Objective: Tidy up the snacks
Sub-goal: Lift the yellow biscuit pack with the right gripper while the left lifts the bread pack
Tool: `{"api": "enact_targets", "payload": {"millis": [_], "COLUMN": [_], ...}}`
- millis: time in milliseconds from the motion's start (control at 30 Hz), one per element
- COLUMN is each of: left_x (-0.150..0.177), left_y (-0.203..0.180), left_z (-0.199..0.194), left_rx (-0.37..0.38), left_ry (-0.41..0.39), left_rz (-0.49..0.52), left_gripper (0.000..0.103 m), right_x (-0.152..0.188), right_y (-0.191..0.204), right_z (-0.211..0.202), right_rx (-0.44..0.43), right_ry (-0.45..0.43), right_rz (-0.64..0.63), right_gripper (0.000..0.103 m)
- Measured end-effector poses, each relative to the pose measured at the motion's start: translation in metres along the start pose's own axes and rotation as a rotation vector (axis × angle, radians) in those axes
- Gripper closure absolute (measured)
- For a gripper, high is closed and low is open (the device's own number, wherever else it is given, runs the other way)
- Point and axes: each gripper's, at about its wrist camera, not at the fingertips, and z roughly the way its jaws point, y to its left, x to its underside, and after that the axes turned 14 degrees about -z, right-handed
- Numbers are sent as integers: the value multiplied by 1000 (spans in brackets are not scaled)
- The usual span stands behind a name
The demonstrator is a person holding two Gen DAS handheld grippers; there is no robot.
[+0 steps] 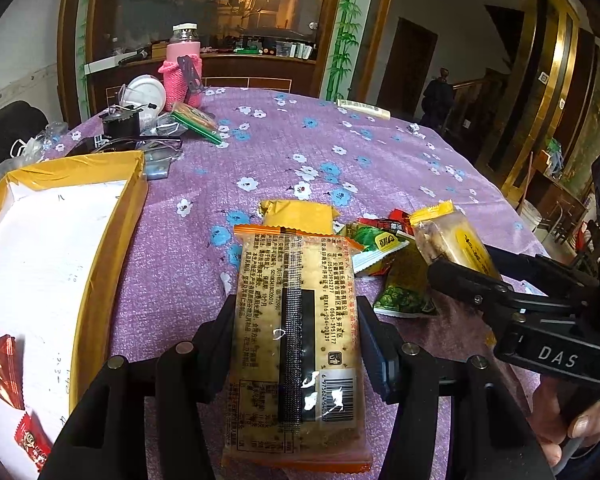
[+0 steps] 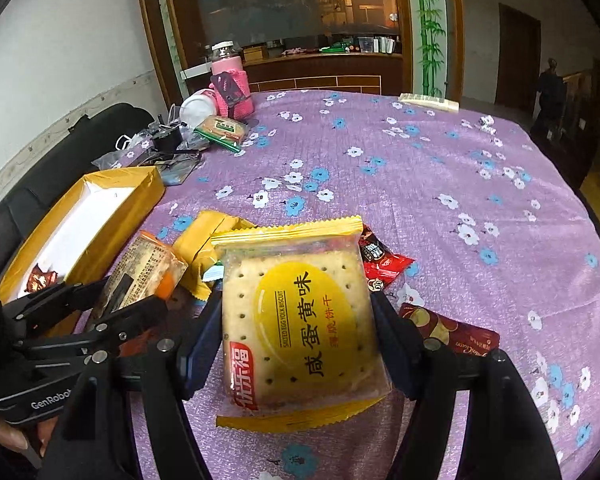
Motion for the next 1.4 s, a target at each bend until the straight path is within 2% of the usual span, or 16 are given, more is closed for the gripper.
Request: {"api": "enact_targets", "payload": {"millis": [300, 733, 867, 1400], "left_x": [1, 3, 2, 2], "left_y": [0, -8, -7, -7], "left_z": [-4, -19, -17, -14], "left_rx": [-20, -47, -49, -60], "left_ry": [-36, -138, -131, -124], "left_rz": [9, 59, 53, 46], "left_gripper": [44, 44, 44, 44], "right_x": [0, 2, 2, 2], "right_y": [3, 2, 6, 3], "right_z": [0, -1, -1, -3], "right_rx": [-2, 2, 17, -6], "right_ry": [-2, -13, -17, -25], "right_rz": [3, 4, -20, -2], "right_gripper": [33, 33, 33, 33]}}
